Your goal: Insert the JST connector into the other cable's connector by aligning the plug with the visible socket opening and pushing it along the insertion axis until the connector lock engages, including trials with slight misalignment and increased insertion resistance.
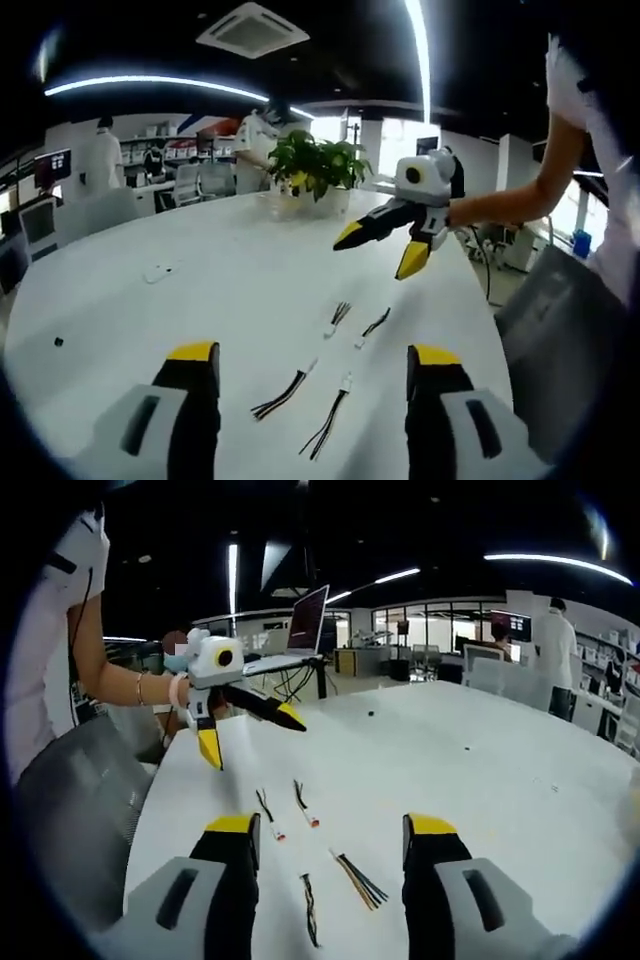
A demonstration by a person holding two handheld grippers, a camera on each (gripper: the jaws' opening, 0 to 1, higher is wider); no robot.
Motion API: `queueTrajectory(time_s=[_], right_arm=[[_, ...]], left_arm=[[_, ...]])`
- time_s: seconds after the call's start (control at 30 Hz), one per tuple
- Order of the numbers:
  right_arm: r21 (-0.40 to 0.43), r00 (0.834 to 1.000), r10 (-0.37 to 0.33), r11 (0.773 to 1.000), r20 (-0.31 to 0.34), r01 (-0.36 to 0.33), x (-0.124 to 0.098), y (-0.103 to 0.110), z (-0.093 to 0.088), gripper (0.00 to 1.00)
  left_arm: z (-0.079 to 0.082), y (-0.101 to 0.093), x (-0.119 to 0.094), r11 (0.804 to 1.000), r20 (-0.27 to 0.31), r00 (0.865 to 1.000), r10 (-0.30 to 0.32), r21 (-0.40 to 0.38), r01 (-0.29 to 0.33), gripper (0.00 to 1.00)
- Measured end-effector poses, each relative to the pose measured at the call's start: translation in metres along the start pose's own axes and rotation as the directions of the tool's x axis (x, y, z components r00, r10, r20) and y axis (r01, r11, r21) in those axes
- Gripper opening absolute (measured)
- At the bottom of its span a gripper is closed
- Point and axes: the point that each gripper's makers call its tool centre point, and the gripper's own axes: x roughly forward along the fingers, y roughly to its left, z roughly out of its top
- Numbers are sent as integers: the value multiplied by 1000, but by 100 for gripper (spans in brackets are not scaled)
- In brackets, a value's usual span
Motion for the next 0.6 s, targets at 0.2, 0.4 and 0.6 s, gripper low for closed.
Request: queueTrajectory(time_s=[0.2, 0.4, 0.6], right_arm=[[3, 1000, 8, 1000, -18, -8, 6, -2, -7, 54], [1, 999, 30, 1000, -21, -30, 12, -3, -13, 50], [-26, 998, 62, 998, -17, -62, 18, -5, -19, 43]], left_arm=[[-15, 4, 8, 999, -39, 999, -6, -38, 4, 70], [-18, 7, 15, 998, -21, 1000, -12, -55, 10, 65], [-21, 11, 24, 996, -15, 1000, -13, -84, 12, 61]])
